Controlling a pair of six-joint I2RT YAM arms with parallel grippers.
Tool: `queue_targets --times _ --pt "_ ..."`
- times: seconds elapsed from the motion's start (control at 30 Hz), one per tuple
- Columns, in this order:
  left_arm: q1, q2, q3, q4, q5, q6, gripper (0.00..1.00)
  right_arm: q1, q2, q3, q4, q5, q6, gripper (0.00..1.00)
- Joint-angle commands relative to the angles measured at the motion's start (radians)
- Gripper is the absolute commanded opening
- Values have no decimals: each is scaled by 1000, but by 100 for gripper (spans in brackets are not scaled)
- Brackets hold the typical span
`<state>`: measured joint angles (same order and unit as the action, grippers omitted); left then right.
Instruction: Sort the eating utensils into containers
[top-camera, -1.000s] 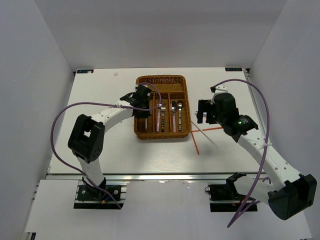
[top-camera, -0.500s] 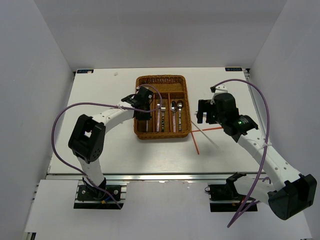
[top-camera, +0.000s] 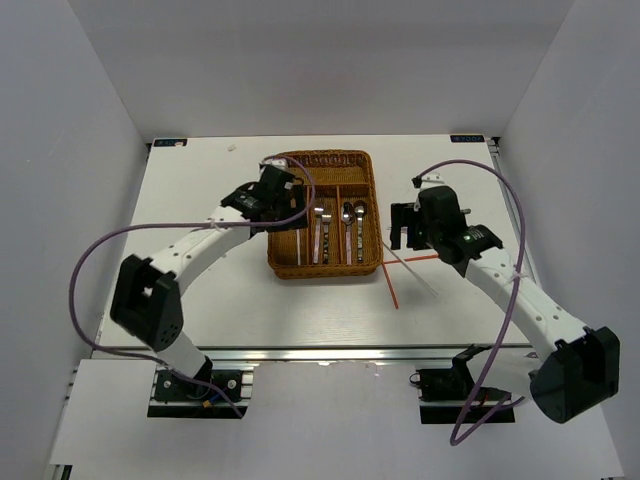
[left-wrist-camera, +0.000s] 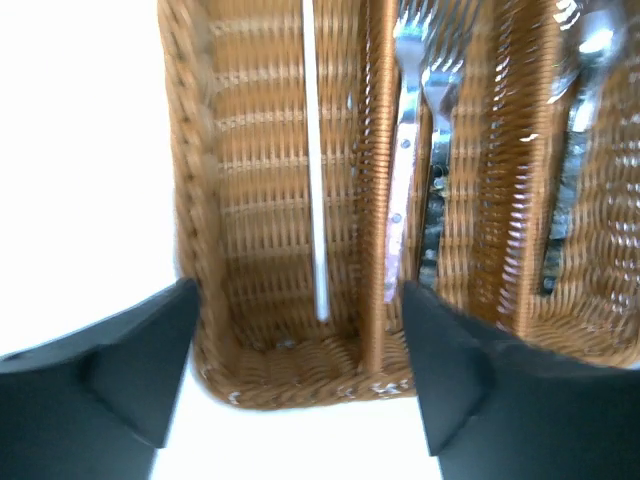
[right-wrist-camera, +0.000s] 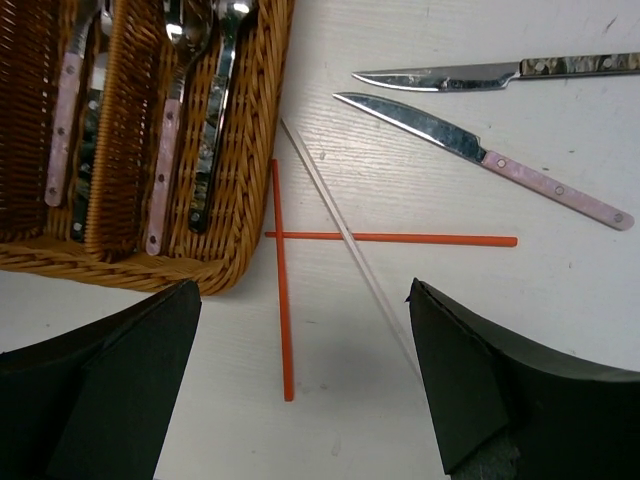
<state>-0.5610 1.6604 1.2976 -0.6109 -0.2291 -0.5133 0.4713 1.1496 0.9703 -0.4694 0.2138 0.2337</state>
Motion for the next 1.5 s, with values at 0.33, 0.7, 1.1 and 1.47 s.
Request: queue_targets --times 0.33,0.7,1.1,1.47 --pt "-7 -596 -283 -56 -349 180 98 -57 191 -76 70 -91 -115 54" --pt "-5 -672 -486 49 -282 191 98 -63 441 13 132 -107 -228 44" --pt "-5 -676 -500 62 -231 196 98 -63 555 54 167 -117 -307 39" --pt "-5 -662 -501 68 -214 197 98 -92 592 71 153 -139 -307 20"
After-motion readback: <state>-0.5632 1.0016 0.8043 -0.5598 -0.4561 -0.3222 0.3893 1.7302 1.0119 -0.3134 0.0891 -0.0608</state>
